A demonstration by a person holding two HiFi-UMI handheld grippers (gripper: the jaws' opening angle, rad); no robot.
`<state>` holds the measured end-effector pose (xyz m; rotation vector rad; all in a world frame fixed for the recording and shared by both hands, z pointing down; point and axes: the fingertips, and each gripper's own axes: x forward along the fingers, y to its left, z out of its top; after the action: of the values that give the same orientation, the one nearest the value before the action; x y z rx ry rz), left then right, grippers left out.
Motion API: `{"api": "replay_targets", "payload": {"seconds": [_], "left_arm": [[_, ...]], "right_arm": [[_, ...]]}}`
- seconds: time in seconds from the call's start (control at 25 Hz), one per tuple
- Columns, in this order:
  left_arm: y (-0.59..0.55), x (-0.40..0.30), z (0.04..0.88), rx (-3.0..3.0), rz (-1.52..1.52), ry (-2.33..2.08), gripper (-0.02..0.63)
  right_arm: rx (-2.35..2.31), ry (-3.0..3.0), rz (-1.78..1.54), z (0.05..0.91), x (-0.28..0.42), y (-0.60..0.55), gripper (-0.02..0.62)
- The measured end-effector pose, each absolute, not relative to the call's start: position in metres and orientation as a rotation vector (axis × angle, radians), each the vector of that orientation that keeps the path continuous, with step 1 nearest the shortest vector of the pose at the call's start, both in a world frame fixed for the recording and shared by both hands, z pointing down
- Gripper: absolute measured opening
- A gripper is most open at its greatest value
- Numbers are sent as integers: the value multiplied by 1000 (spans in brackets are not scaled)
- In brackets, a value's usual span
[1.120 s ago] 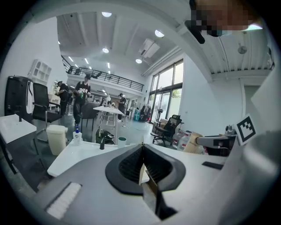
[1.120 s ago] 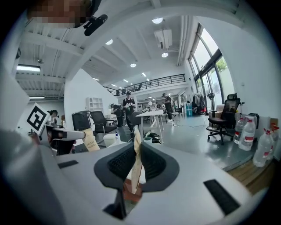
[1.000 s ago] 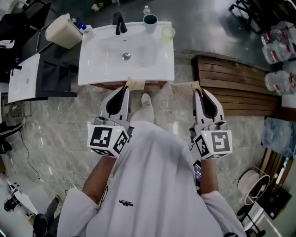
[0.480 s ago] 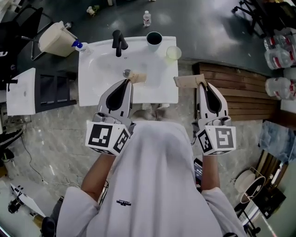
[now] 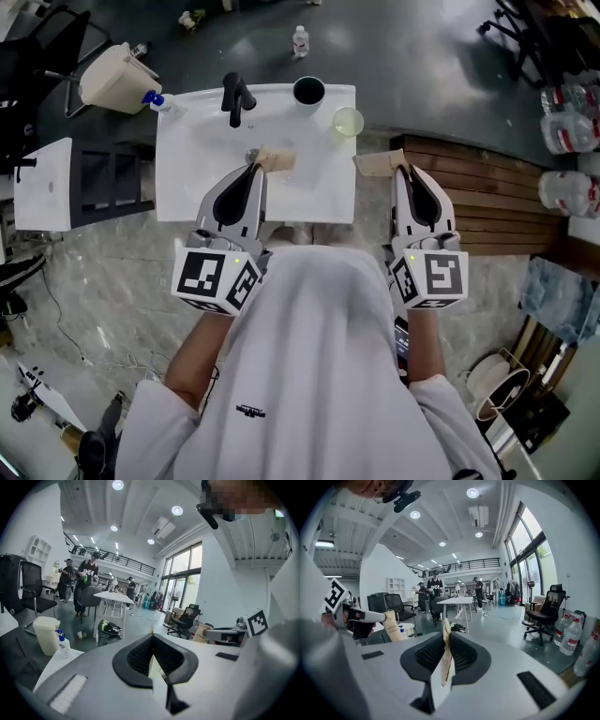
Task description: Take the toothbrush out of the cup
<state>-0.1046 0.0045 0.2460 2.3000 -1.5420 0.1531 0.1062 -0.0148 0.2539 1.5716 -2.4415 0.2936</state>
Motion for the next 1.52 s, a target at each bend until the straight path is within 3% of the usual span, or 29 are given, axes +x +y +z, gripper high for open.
{"api": "replay_targets", "payload": {"seconds": [1.52], "left_arm": [[-78, -94, 317, 2173, 262, -1585, 6]], "right_arm": [[1506, -2459, 380, 335, 93, -143, 29]]}}
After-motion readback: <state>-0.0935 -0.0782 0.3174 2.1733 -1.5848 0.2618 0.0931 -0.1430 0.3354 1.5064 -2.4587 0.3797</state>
